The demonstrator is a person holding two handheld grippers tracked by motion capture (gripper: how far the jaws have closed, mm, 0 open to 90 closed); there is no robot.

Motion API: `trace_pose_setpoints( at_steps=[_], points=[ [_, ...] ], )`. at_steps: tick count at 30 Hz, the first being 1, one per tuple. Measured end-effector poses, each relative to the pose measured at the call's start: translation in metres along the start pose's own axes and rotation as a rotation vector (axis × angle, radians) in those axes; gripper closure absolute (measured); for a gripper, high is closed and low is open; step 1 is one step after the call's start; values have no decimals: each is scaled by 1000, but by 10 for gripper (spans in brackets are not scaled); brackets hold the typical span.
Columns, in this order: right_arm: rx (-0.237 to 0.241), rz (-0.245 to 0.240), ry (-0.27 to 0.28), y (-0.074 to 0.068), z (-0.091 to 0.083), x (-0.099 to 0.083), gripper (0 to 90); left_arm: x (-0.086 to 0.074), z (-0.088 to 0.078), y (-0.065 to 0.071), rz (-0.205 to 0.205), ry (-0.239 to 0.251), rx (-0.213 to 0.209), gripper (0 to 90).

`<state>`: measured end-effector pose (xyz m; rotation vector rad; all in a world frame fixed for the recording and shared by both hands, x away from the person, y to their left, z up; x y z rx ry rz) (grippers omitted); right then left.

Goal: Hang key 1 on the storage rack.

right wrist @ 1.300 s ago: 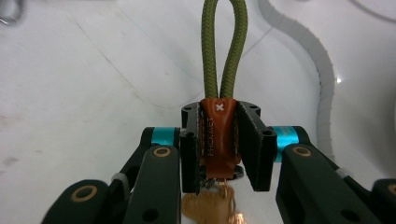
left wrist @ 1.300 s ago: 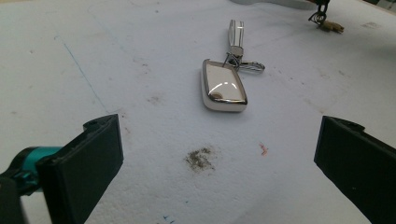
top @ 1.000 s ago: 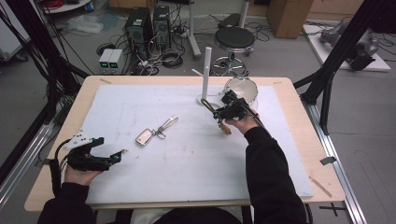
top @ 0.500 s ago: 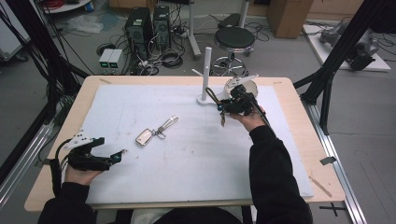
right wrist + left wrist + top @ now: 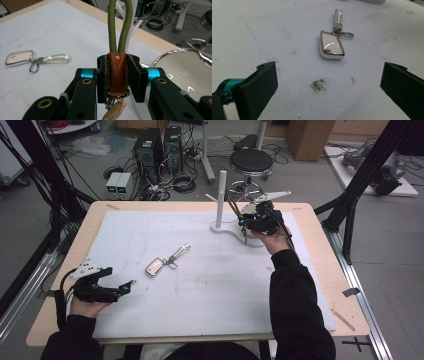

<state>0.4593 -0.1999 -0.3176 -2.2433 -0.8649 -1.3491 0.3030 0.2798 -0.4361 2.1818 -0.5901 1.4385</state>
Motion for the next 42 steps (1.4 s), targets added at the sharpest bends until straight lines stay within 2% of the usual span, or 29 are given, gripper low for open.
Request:
trace_pose_setpoints(
  at_steps=[6, 20, 22, 28, 31, 37, 39, 40, 42],
  points=[
    [-11, -5, 0, -2, -1, 10, 712, 0, -1, -1, -2, 7, 5, 17],
    [-23, -63, 1, -13, 10, 36, 711, 0, -1, -1, -2, 9, 3, 17],
    [-60, -91, -16, -14, 13, 38, 711, 0, -1, -1, -1, 8, 2, 17],
    [-93, -134, -62, -19, 26, 38, 711, 0, -1, -1, 0, 8, 2, 17],
    [-103, -138, -63, -20, 28, 37, 710, 0, -1, 0, 0, 13, -4, 17],
    [-164, -159, -86, -25, 38, 35, 705, 0, -1, 0, 2, 12, -3, 17],
    [-167, -164, -86, -25, 40, 35, 704, 0, -1, 0, 2, 12, -2, 17],
    [-185, -156, -99, -26, 45, 34, 700, 0, -1, 0, 2, 12, -2, 17],
    [-185, -153, -109, -25, 49, 32, 696, 0, -1, 0, 1, 13, -2, 17]
  ],
)
Point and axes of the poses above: each handheld gripper's, and its own axes: z roughly forward along the jaws, x roughly out of its top, y roughly to its right, the point moved 2 cm from there along z, roughly forward along the jaws, and after that the axes turned 7 degrees about y, right-handed, at the moved point
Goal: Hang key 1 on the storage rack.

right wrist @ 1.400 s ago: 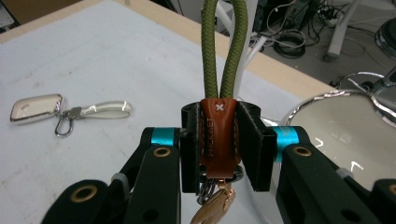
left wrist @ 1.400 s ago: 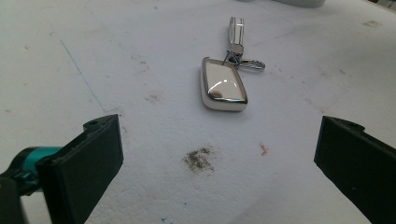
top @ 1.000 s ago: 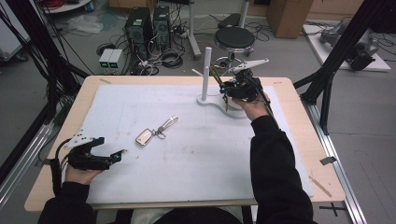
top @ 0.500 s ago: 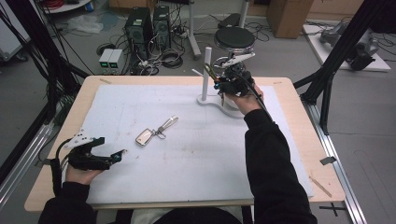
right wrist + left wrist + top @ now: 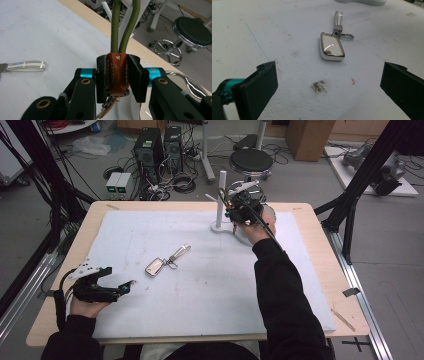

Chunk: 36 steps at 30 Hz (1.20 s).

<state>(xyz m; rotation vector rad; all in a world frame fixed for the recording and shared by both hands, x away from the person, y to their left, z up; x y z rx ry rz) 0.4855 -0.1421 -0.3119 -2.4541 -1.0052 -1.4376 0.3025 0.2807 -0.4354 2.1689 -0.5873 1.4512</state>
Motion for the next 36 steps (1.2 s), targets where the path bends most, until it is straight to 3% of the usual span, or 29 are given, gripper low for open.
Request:
trace_pose_setpoints(
  at_steps=[6, 9, 14, 15, 16, 20, 21, 24, 25, 29, 36],
  points=[
    [29, 22, 3, -2, 6, -3, 679, 0, 0, 0, 3, 0, 3, 17],
    [71, 88, 3, 0, 8, -9, 556, 0, -1, 0, 5, 0, 3, 17],
    [86, 104, -3, 1, 8, -10, 466, 0, -1, 0, 4, -1, 3, 17],
    [93, 119, 6, 1, 6, -10, 384, 0, -1, 0, 3, -2, 4, 17],
    [93, 119, 6, 1, 6, -10, 384, 0, -1, 0, 5, -1, 6, 17],
    [88, 120, 3, 3, 4, -10, 210, 0, -2, 0, 3, -1, 4, 17],
    [80, 117, -5, 5, 2, -11, 111, 0, -1, 0, 3, 1, 4, 17],
    [77, 107, -7, 6, 0, -11, 79, 0, -1, 1, 3, -2, 3, 17],
    [81, 106, -3, 7, -2, -11, 5, 0, -1, 1, 3, -2, 3, 17],
    [91, 113, 20, 9, -8, -12, 8, 0, -1, 1, 0, -2, 5, 17],
    [101, 132, 27, 16, -20, -30, 8, 0, -1, 1, 3, -4, 6, 17]
  ],
)
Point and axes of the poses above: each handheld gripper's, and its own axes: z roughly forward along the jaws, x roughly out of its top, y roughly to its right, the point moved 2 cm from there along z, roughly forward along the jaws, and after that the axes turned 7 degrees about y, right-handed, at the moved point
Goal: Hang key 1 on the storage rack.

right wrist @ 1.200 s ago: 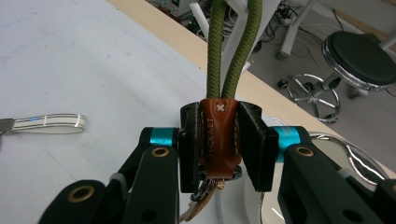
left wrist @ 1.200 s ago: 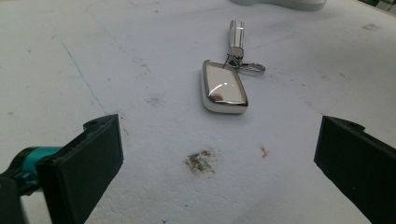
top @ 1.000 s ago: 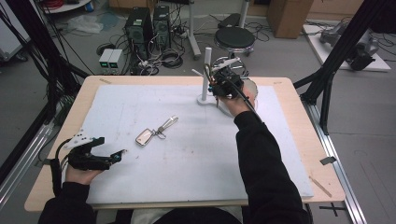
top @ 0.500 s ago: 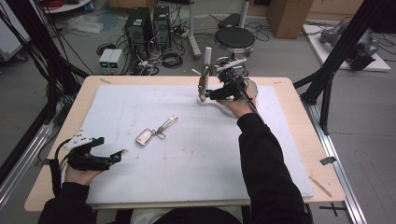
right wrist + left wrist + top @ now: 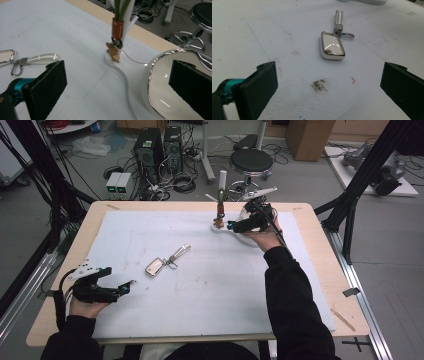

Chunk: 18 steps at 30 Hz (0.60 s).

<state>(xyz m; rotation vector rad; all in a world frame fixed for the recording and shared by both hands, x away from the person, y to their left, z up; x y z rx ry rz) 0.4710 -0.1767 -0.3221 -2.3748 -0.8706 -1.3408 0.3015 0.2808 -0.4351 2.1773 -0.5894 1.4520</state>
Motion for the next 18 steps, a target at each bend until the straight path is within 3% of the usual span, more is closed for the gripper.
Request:
trace_pose_setpoints(
  at_steps=[8, 18],
  points=[
    [-4, 42, 28, 11, -18, -22, 8, 0, 0, 0, -4, 0, 2, 17],
    [6, 58, 60, 11, -36, -43, 8, 0, 0, 0, -5, -1, 4, 17]
  ],
)
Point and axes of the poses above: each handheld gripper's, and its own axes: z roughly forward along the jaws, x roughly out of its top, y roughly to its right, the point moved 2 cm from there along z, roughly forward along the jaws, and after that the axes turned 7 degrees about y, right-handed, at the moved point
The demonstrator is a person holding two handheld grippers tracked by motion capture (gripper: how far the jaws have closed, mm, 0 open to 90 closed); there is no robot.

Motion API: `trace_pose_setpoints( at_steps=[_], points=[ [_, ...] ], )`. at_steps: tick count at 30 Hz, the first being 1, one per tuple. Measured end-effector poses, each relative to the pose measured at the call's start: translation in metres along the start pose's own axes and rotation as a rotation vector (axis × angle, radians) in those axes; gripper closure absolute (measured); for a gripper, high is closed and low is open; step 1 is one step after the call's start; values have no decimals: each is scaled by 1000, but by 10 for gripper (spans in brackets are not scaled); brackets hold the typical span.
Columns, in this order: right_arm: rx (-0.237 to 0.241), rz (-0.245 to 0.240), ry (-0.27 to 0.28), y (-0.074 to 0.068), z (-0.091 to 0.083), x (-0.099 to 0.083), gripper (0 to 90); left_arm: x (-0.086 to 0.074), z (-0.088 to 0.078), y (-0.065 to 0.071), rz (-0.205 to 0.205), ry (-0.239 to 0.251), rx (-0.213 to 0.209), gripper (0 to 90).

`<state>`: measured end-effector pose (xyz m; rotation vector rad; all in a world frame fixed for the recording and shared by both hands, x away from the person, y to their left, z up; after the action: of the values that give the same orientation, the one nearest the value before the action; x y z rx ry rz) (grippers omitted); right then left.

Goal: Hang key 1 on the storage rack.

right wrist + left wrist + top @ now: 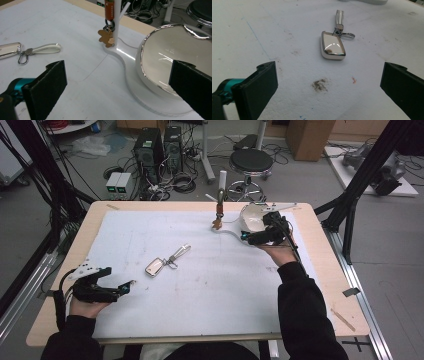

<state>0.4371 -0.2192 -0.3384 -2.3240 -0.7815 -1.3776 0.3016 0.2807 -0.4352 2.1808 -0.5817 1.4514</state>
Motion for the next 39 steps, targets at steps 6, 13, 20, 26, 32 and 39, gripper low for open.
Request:
trace_pose_setpoints(
  at_steps=[6, 13, 20, 26, 32, 39],
  points=[
    [17, -1, 4, -3, -7, -13, 8, 0, 0, 0, 0, 0, 1, 17],
    [28, 6, 22, -7, -17, -31, 8, 0, 0, 0, 2, -5, 1, 17],
    [25, 18, 25, -4, -26, -47, 9, 0, 0, 0, 2, -2, 1, 17],
    [42, 12, 27, -8, -31, -60, 9, 0, 0, 0, 6, -6, 2, 17],
    [49, 7, 14, -11, -36, -73, 9, 0, 0, 0, 4, -7, 3, 17],
    [57, -6, -12, -15, -41, -89, 9, 0, 0, 1, 6, -4, 1, 17]
  ],
)
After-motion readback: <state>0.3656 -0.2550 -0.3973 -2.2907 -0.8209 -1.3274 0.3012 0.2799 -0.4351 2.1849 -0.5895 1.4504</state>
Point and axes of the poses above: each handheld gripper's, and its own axes: z roughly forward along the jaws, x roughly out of its top, y roughly to its right, the point moved 2 cm from there along z, roughly forward along the jaws, and after that the axes turned 7 degrees about y, right-handed, at the moved point
